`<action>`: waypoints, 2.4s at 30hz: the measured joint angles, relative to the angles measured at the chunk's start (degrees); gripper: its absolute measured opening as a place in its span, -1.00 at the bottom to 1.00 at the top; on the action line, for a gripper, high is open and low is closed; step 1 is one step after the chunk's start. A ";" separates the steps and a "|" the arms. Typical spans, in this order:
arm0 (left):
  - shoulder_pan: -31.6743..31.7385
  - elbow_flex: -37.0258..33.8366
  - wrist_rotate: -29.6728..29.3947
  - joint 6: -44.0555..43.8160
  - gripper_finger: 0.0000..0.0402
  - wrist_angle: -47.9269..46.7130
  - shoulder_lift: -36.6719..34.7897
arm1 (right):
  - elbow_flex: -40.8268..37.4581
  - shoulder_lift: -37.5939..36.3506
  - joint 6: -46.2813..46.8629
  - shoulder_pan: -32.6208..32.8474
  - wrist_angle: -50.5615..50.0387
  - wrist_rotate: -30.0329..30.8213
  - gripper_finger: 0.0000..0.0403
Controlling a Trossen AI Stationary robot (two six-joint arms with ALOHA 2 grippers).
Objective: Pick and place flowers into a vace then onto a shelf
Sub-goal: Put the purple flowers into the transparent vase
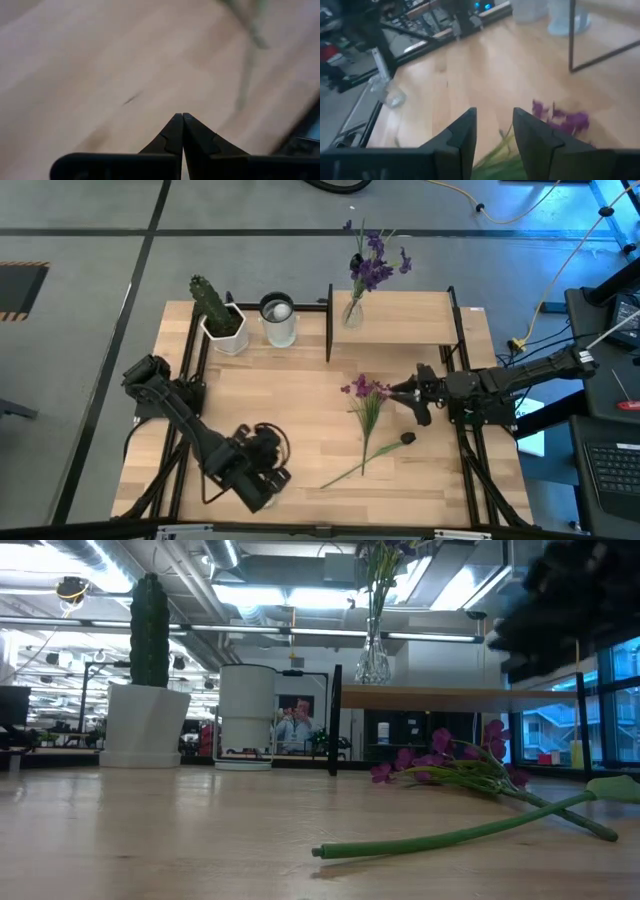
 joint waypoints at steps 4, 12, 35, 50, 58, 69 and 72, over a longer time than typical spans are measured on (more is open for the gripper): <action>3.37 -0.02 3.99 15.83 -0.99 14.15 -0.34 | 7.12 6.11 -1.54 0.00 -2.85 3.20 -0.35; 10.82 -0.02 21.23 52.44 -0.99 39.00 -0.94 | 16.62 20.25 4.82 0.00 -3.03 5.04 -0.35; 18.83 -14.96 24.81 80.56 -0.99 30.52 -37.55 | 54.14 61.89 38.83 4.95 -37.79 3.36 -0.35; 20.10 -57.67 24.92 74.12 -0.99 59.13 -73.56 | 58.48 66.28 66.11 12.43 -54.14 -2.22 -0.35; 20.10 -68.94 26.85 75.22 -0.99 66.59 -82.42 | 58.46 66.28 73.69 13.27 -56.61 -1.69 -0.35; 20.10 -73.94 26.21 74.97 -0.97 68.75 -85.12 | 58.42 68.13 73.65 13.09 -55.56 1.37 0.08; 20.10 -73.94 26.19 74.93 -0.98 68.79 -85.14 | 58.40 69.05 73.01 13.09 -55.28 1.36 0.25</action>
